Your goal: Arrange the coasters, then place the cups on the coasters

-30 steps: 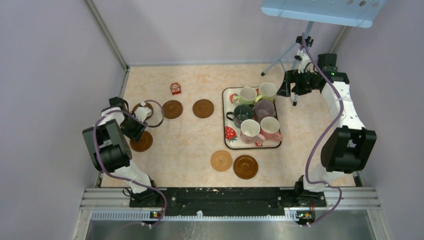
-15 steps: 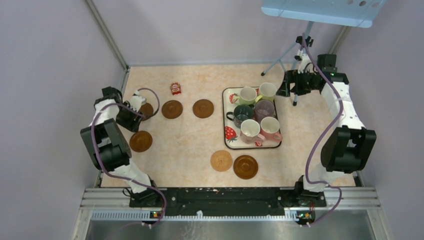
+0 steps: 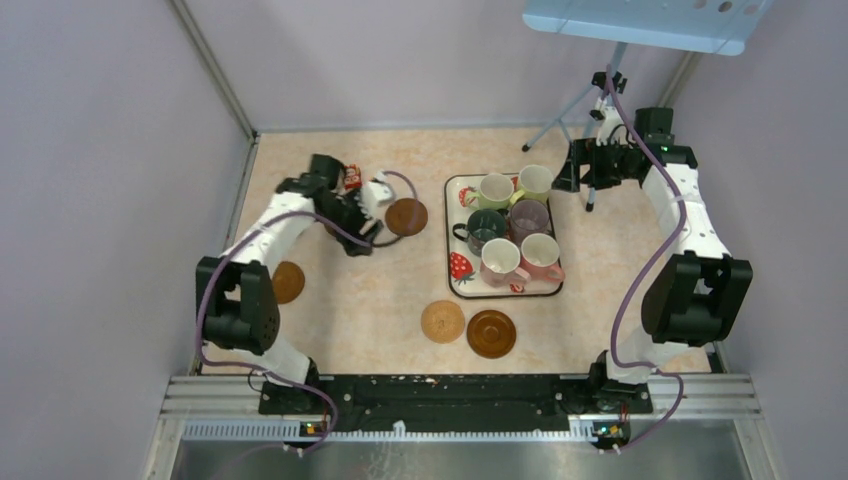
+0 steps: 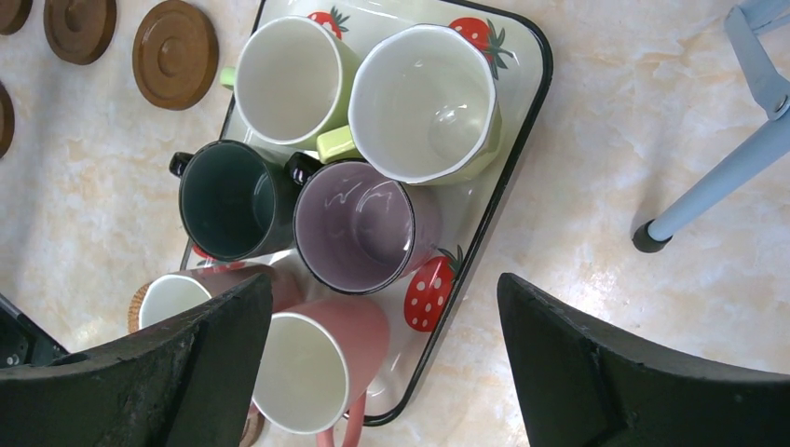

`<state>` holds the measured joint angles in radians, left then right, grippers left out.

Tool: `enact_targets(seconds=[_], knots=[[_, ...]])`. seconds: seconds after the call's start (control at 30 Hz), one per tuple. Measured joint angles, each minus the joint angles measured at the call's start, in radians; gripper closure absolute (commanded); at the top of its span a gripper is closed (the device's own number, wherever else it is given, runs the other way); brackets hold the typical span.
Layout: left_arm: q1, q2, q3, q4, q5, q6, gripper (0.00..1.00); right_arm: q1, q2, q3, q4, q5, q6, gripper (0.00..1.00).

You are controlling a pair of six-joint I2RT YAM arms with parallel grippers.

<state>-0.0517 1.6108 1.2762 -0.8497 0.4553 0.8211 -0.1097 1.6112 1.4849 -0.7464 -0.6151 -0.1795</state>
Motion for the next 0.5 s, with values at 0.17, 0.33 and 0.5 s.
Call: enact_targets(seconds=[0.17,0.33,0.5], knots=[[-0.362,-0.016,-0.108,0.097,0.037,-0.061,0.22,0.0,0.0,-0.001,0.0,0.001,0.0,0.11],[-0.56,-0.006,-0.221,0.215,0.025,-0.096,0.22,0.0,0.0,-0.011,0.008,0.024,0.0,0.11],[-0.672,0.024,-0.278,0.328,0.004,-0.121,0.21,0.0,0.0,-0.024,0.011,0.044,-0.01,0.11]])
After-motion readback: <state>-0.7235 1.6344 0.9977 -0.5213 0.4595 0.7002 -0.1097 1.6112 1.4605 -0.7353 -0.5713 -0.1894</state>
